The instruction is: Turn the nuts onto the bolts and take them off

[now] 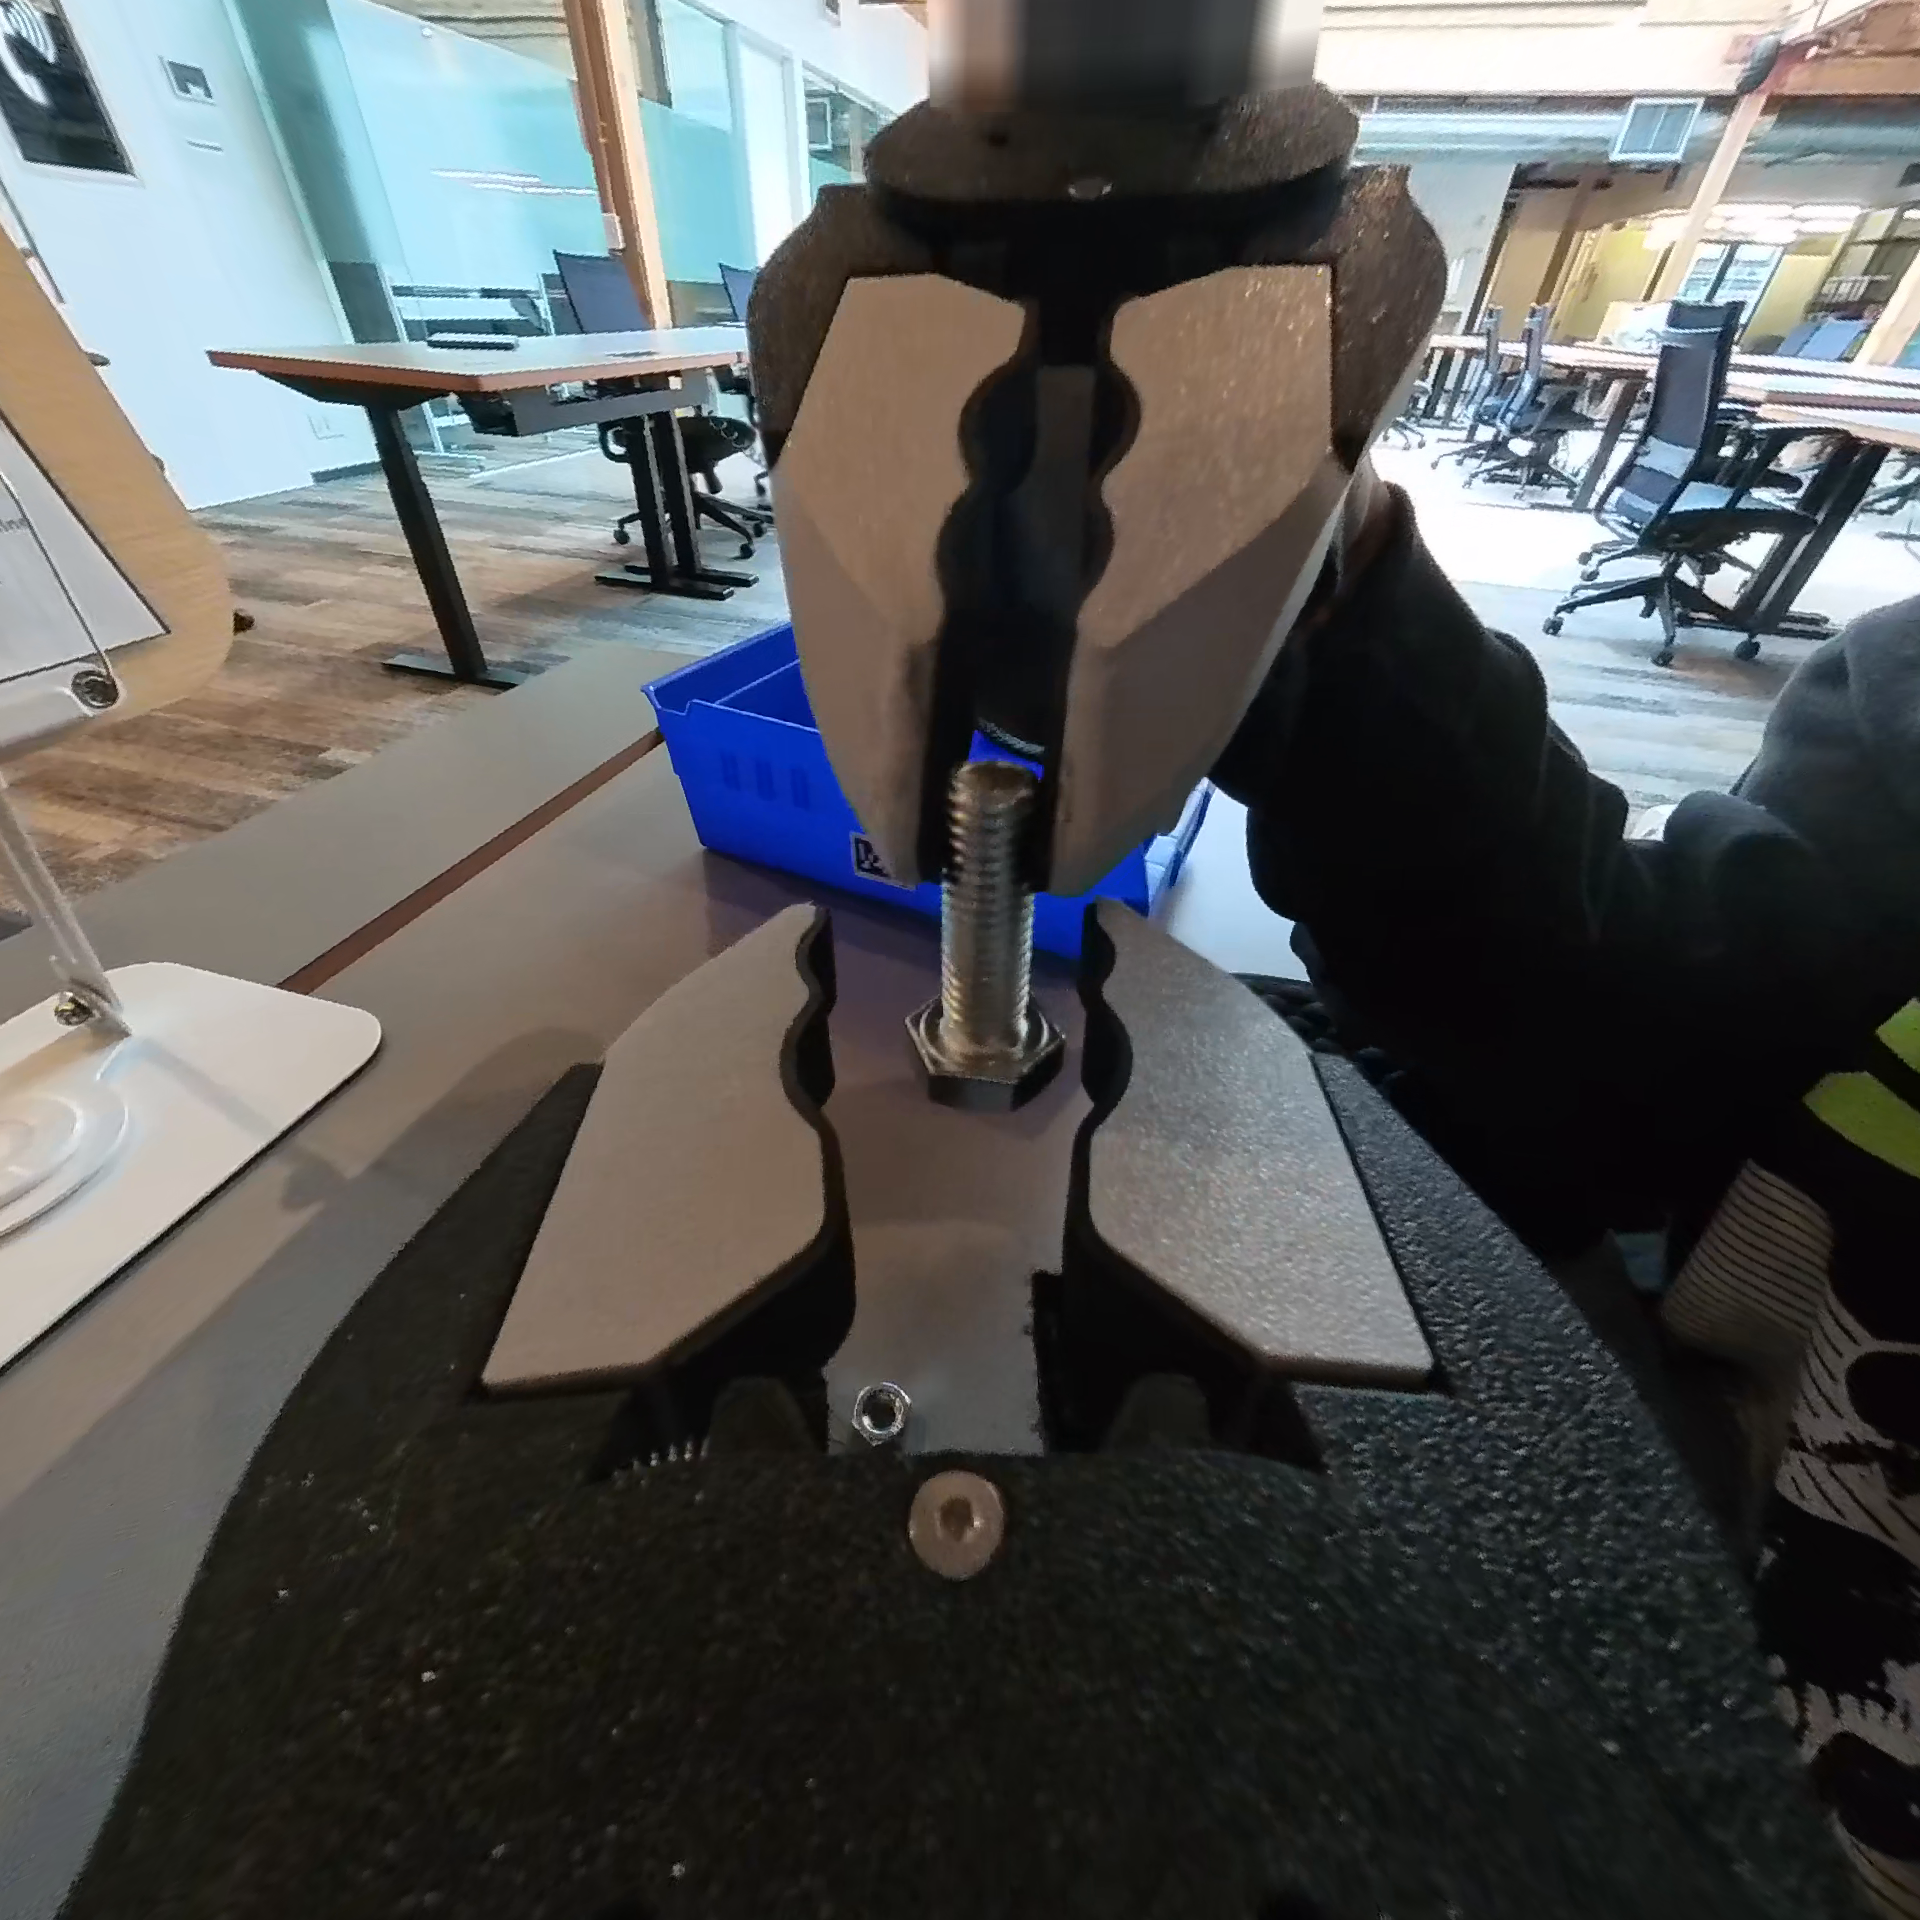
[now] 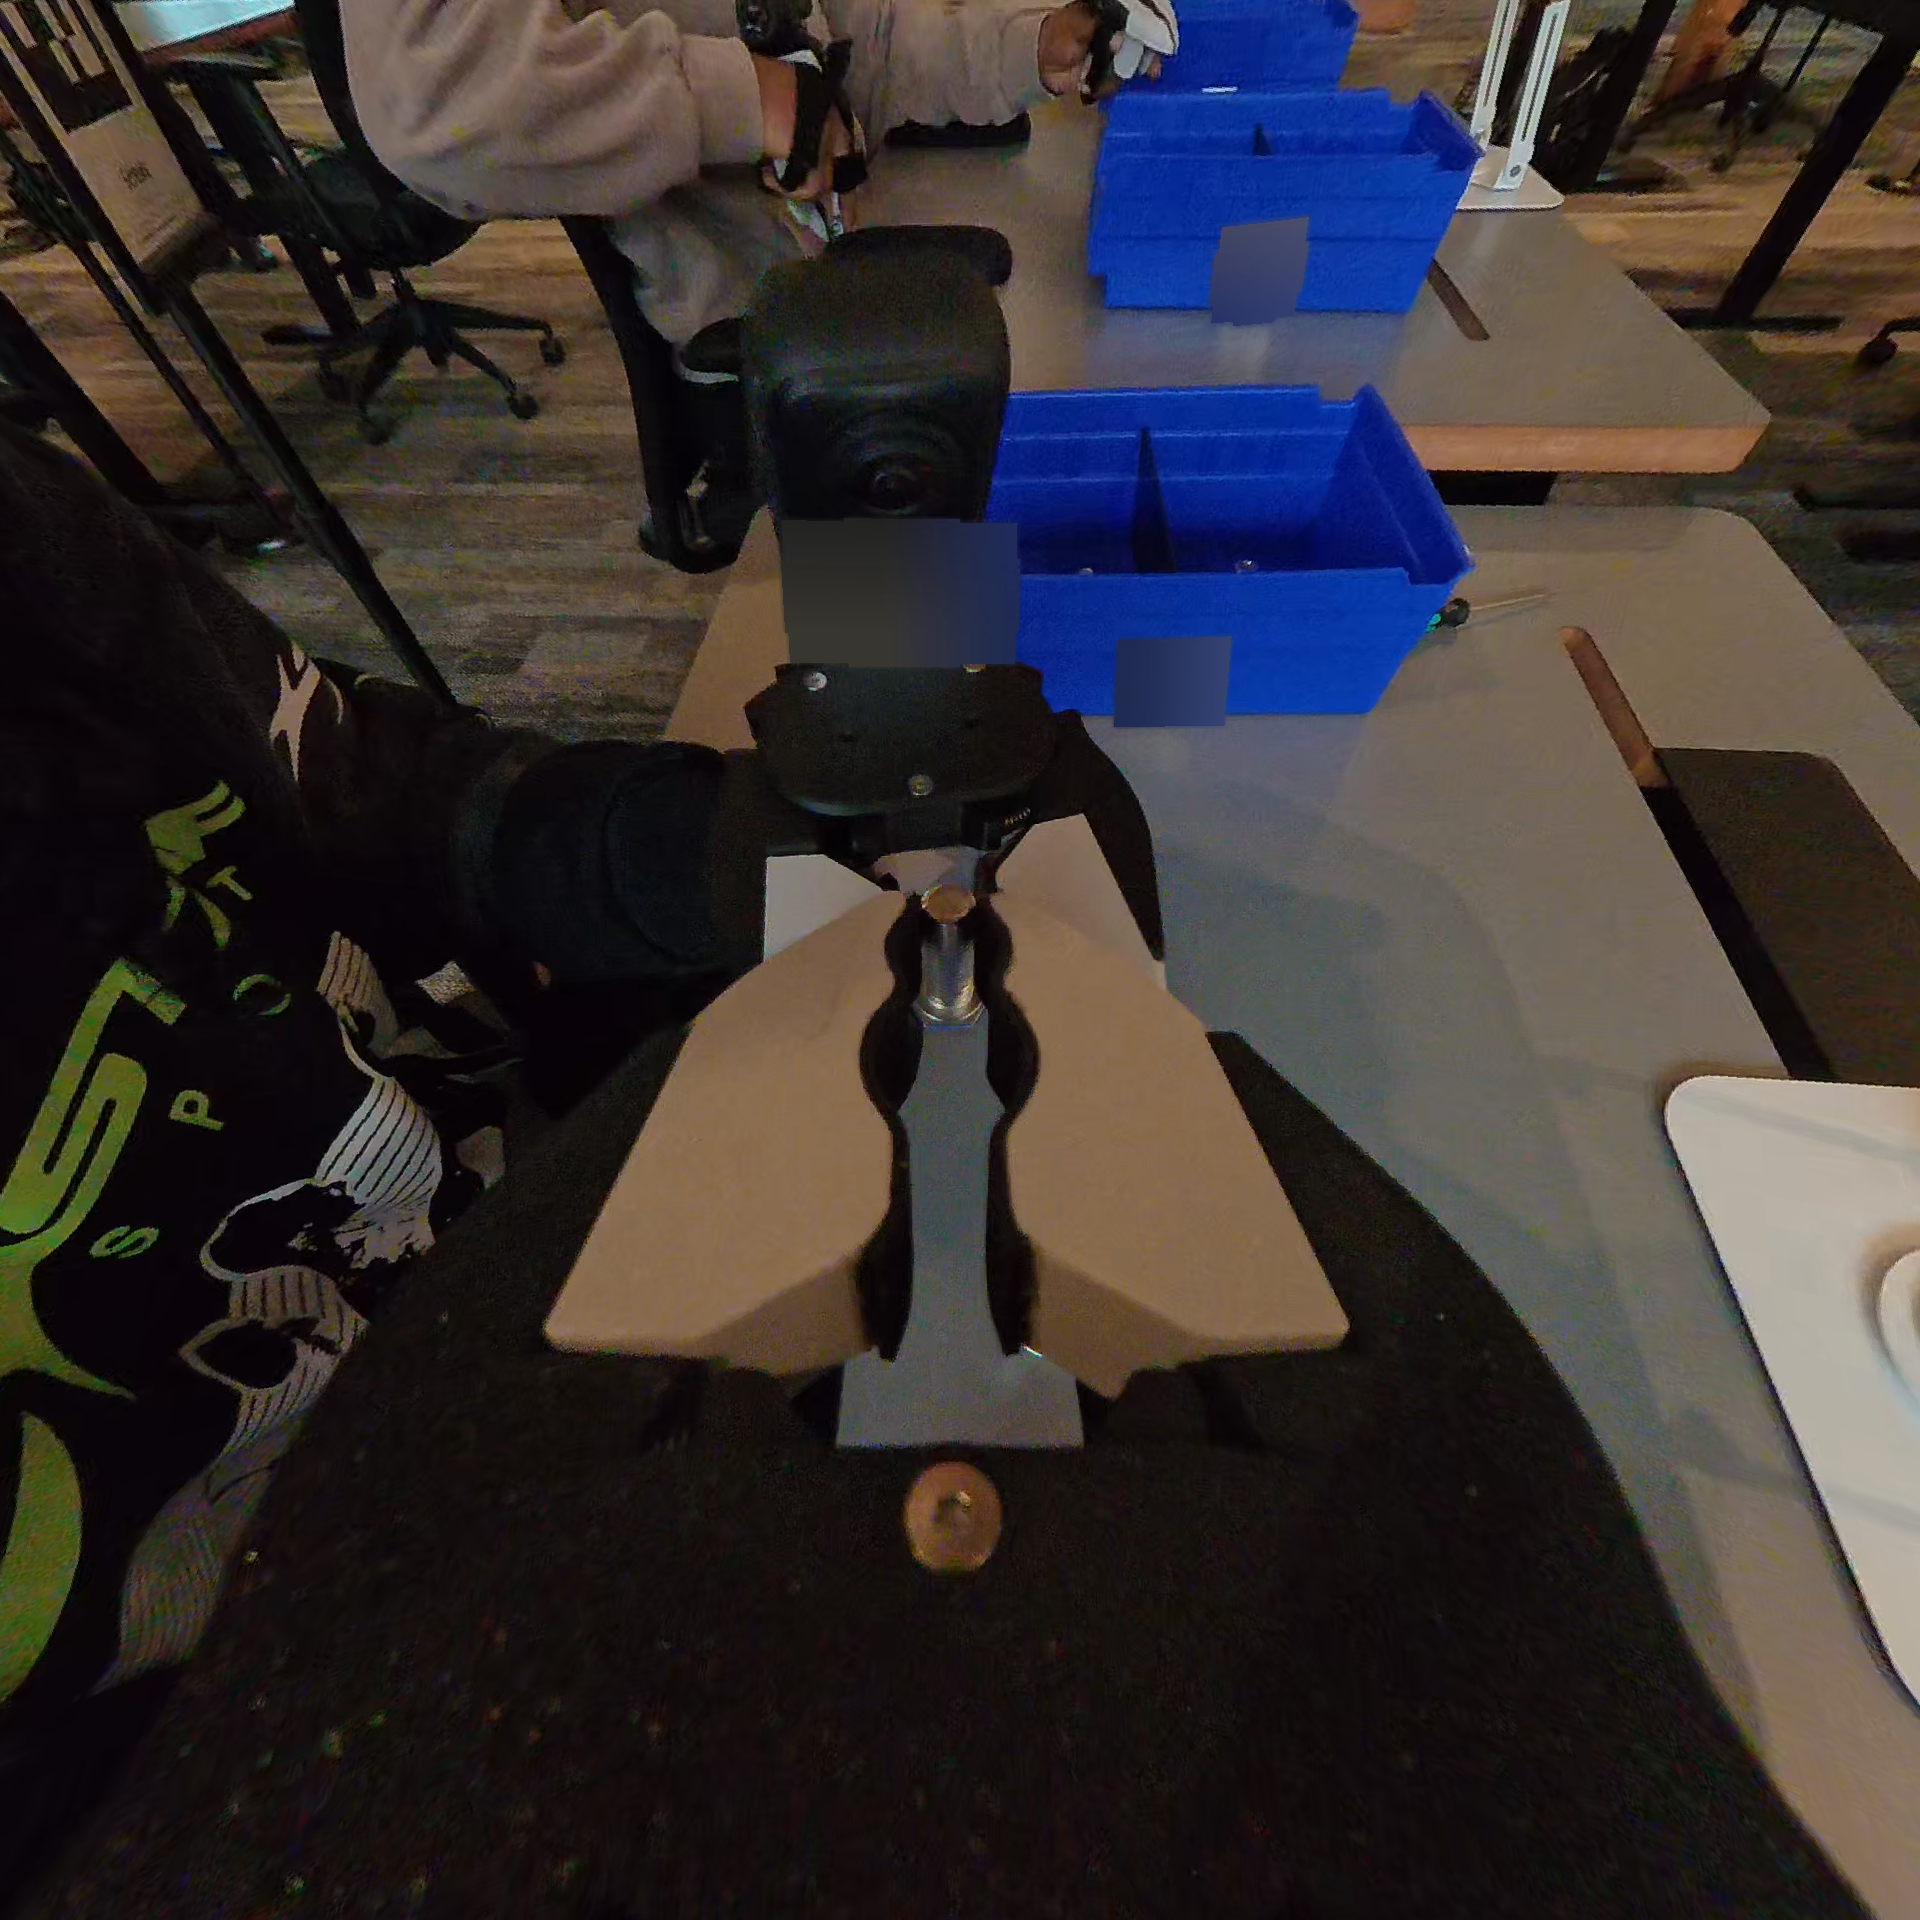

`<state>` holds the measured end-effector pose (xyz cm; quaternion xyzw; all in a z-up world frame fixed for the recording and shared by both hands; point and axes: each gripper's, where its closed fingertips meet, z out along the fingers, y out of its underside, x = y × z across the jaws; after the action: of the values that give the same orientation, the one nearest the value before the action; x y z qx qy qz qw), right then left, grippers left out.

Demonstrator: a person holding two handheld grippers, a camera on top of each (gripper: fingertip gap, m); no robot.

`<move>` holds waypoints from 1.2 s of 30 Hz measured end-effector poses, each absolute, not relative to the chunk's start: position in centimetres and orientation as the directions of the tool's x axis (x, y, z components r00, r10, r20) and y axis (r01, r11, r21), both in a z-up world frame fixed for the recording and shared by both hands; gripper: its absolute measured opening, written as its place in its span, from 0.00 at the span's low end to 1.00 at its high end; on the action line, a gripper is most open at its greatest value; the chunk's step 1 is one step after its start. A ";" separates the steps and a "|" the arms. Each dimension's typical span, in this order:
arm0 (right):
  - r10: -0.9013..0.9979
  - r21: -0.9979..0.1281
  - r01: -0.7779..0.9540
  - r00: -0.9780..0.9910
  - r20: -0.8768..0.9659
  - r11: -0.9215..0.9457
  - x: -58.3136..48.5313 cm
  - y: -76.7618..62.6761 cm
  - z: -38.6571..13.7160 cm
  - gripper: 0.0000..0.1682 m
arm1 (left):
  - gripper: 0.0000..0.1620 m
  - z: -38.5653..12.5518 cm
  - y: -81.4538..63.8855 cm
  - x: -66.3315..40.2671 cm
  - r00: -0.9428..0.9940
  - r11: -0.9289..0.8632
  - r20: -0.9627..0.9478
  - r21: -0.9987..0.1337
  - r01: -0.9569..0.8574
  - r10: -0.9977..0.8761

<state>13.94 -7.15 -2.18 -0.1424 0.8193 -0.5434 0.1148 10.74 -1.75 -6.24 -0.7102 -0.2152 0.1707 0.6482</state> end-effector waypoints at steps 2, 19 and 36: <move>-0.362 -0.923 -0.110 -0.932 -0.034 0.370 14.0 -7.1 -2.2 0.05 | 0.26 -6.2 -1.7 10.8 0.854 -0.068 0.034 -0.994 0.081 0.519; -0.364 -0.925 -0.120 -0.931 -0.021 0.361 14.1 -6.8 -1.9 0.05 | 0.09 -5.7 -1.2 11.3 0.876 -0.080 0.017 -0.995 0.063 0.481; -0.259 -0.832 -0.187 -0.964 0.055 0.522 12.1 -4.6 -4.1 0.27 | 0.08 -9.4 -4.1 10.6 0.896 -0.051 0.010 -0.998 0.037 0.443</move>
<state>12.05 -4.61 -4.10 -0.1279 0.8715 -0.4719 0.0379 10.59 -4.14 -9.43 -0.7087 -0.1693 0.1521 0.6678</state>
